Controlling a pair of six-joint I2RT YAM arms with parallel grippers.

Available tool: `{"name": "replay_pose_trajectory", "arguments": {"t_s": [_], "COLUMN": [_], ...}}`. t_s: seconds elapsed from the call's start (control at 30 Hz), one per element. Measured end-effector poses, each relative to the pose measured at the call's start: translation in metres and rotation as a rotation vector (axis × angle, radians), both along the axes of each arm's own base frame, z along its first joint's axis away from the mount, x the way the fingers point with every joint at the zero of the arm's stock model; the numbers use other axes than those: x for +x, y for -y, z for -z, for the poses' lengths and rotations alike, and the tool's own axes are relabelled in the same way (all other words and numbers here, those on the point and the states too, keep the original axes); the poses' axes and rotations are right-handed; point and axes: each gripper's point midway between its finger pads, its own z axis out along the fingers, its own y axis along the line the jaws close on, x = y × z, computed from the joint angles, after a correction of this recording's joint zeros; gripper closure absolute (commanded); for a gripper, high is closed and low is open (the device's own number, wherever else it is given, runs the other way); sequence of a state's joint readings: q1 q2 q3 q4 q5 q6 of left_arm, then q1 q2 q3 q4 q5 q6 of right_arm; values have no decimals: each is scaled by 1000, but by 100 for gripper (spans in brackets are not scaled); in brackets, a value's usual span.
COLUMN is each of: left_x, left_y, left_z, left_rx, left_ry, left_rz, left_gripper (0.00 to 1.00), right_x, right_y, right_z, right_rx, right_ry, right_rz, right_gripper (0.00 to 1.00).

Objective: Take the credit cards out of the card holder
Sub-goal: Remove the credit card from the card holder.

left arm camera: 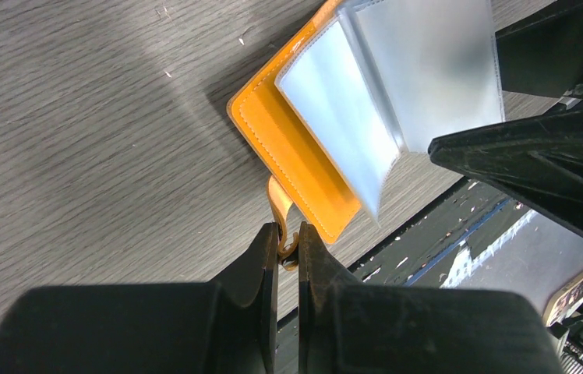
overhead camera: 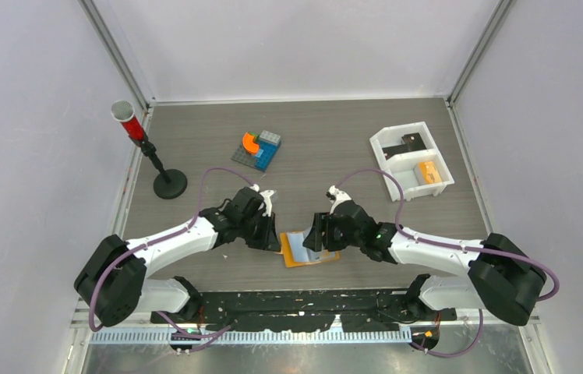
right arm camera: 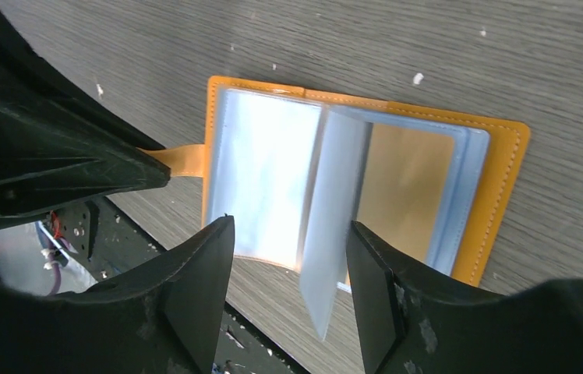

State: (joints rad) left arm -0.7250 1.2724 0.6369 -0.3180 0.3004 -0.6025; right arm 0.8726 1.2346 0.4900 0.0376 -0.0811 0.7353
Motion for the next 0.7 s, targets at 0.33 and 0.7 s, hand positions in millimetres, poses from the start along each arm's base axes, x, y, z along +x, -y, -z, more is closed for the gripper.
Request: {"name": "replay_pose_trajectory", "arguments": {"t_s": [0.33,0.7], "left_x": [0,6], "left_y": [0,-7], "left_z": [0,-28], "left_rx": [0,-21], "left_ry": [0,66], "left_rz": [0,-65], "left_gripper": [89,69], "right_x": [1,-20], "right_y": [-13,-50], "right_z": [-11,-3], "right_rx": [61,135], "right_ry": [9,-63], "right_rz": [-30,-125], "right_gripper": [42,50]}}
